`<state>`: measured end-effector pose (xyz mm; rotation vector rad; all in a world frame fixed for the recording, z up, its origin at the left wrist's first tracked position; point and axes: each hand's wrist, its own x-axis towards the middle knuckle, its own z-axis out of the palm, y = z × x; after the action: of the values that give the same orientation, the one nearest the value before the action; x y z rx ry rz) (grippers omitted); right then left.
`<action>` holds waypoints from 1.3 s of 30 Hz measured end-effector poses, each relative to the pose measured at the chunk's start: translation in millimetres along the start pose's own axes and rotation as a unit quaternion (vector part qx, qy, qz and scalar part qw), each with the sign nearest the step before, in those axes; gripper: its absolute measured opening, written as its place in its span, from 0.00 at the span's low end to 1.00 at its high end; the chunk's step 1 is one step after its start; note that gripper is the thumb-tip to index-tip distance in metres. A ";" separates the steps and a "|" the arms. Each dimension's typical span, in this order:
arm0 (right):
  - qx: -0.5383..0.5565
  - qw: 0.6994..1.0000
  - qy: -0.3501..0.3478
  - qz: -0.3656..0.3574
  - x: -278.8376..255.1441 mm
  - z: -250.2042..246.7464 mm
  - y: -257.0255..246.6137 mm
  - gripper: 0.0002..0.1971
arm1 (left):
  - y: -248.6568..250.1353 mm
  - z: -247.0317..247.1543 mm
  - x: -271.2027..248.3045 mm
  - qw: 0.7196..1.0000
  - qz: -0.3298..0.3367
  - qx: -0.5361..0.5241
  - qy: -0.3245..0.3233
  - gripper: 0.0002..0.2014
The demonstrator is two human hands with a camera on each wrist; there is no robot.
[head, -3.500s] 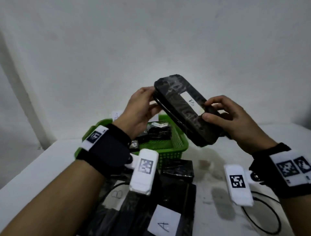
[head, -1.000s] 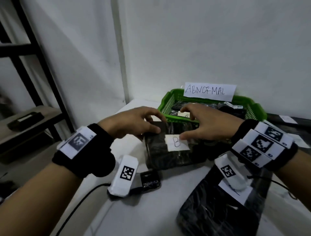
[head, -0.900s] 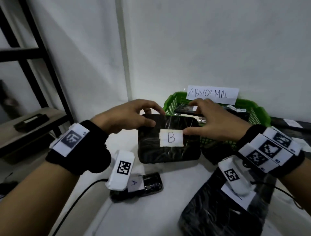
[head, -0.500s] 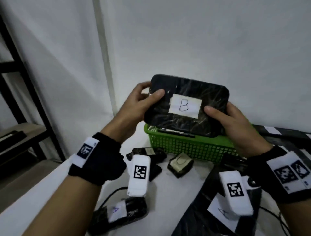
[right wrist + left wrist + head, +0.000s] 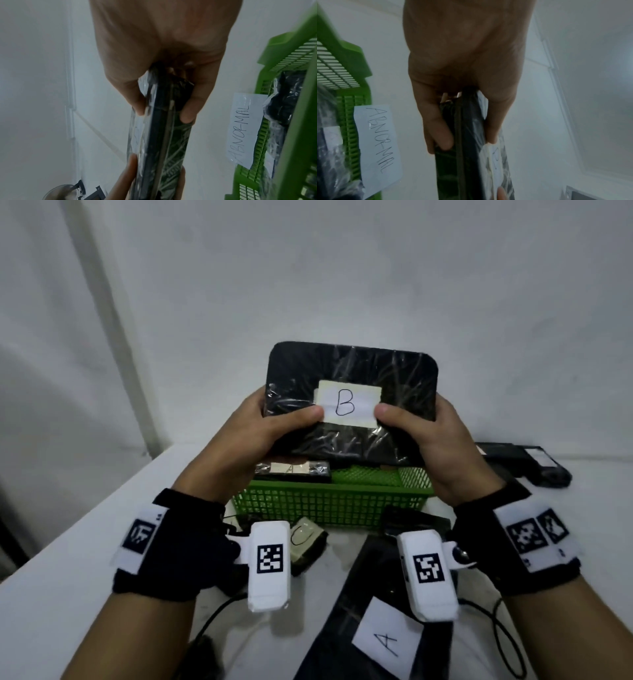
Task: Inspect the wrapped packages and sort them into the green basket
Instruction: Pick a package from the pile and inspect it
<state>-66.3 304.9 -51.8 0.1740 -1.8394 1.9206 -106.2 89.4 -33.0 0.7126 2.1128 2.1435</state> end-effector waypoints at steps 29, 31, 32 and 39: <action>0.002 0.998 0.052 -0.034 -7.2 6.9 -7.1 0.15 | -18.5 19.5 3.3 0.993 0.109 0.014 0.042 0.19; 0.000 0.998 0.045 -0.037 -6.2 7.1 -4.1 0.16 | -20.2 17.9 3.3 0.994 0.105 -0.003 0.042 0.20; 0.013 0.999 0.038 -0.032 -5.4 5.8 -4.4 0.17 | -20.1 16.4 4.0 0.994 0.100 -0.011 0.038 0.21; 0.163 0.986 -0.031 0.012 -1.7 -7.9 -18.1 0.07 | -10.9 5.6 5.2 0.998 0.008 -0.066 -0.002 0.33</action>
<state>-55.5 311.9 -36.7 0.3208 -1.5586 2.2460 -111.9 97.2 -42.2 0.7238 1.9480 2.2614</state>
